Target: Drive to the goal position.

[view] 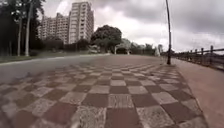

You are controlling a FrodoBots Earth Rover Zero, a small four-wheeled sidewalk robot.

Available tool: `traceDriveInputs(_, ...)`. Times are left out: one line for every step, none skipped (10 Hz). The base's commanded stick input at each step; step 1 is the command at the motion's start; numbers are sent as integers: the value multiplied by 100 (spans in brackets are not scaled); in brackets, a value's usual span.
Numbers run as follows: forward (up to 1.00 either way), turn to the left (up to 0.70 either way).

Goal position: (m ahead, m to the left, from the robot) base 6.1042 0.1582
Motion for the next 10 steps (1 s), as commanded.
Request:
traceDriveInputs(50, 0)
traceDriveInputs(50, 0)
traceDriveInputs(50, 0)
traceDriveInputs(50, 0)
traceDriveInputs(50, 0)
traceDriveInputs(50, 0)
traceDriveInputs(50, 0)
traceDriveInputs(50, 0)
traceDriveInputs(50, 0)
traceDriveInputs(50, 0)
